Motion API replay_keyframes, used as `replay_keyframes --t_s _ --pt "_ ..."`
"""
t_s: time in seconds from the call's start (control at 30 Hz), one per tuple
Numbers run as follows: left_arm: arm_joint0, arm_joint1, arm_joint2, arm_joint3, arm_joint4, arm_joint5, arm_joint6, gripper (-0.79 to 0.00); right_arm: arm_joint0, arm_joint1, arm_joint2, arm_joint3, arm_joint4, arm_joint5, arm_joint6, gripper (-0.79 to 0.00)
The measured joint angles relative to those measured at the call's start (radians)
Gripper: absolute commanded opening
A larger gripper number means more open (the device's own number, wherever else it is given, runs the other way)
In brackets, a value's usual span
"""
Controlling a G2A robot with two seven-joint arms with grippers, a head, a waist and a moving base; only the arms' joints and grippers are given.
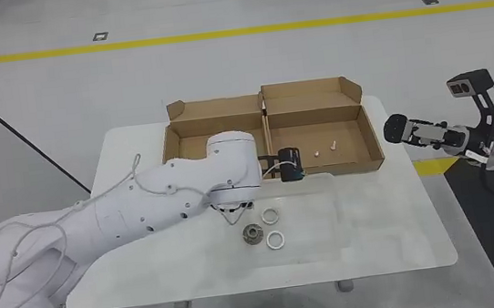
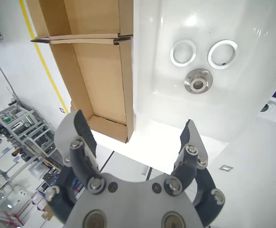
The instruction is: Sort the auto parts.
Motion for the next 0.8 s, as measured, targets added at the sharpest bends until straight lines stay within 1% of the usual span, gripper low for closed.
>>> replay_keyframes --t_s 0.17,0.4,0.5,0.8 --pt "0.014 -0.029 0.002 0.054 -0.074 0.051 -0.003 0.0 0.0 0.0 0.0 0.0 0.0 0.0 0.0 0.0" --pt "0.001 -0.071 0.025 0.126 -0.166 0.1 -0.003 0.0 0.0 0.0 0.0 0.0 0.0 0.0 0.0 0.0" --pt "0.012 -0.085 0.026 0.15 -0.176 0.101 -0.003 0.0 0.0 0.0 0.0 0.0 0.0 0.0 0.0 0.0" --pt "0.074 -0.123 0.026 0.223 -0.162 0.082 -0.003 0.0 0.0 0.0 0.0 0.0 0.0 0.0 0.0 0.0"
